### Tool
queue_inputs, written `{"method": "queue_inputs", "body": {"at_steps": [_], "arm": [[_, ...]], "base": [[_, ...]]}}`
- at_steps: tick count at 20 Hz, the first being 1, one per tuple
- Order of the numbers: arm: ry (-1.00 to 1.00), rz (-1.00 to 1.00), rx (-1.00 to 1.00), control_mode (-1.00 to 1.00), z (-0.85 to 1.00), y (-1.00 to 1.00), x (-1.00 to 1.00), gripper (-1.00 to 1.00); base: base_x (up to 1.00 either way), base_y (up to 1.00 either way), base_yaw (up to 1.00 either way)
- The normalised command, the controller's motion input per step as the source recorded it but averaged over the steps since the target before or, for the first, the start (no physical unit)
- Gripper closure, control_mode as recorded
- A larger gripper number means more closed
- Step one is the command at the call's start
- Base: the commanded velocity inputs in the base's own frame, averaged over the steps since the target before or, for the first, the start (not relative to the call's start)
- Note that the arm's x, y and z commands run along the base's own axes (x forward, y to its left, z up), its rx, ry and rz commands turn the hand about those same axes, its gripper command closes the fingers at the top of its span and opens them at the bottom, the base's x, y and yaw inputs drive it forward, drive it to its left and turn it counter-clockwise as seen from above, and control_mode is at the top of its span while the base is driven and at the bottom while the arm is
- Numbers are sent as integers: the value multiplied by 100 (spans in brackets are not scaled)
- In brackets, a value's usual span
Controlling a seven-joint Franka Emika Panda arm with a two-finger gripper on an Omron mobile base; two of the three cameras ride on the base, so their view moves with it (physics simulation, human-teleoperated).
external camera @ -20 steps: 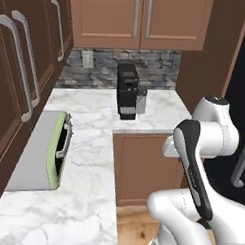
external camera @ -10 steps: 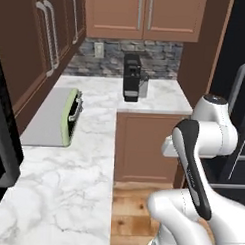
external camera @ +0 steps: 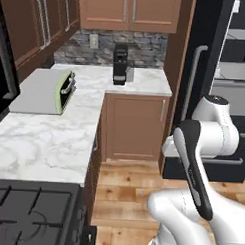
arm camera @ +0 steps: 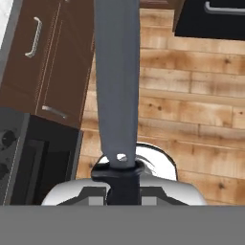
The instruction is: Retrieve the butter from the fridge and place it on a plate on the dining table. Then retrieve the butter knife by the fridge and place it near the plate.
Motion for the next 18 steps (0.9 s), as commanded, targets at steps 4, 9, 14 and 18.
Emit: {"method": "queue_inputs", "body": {"at_steps": [4,9,14,18], "arm": [[0,0,0,100,0,0,0,100],[0,0,0,100,0,0,0,100],[0,0,0,100,0,0,0,100],[0,0,0,100,0,0,0,100]], "base": [[-99,-15,11],[-75,-66,-10],[-42,-100,-39],[-7,-100,-51]]}}
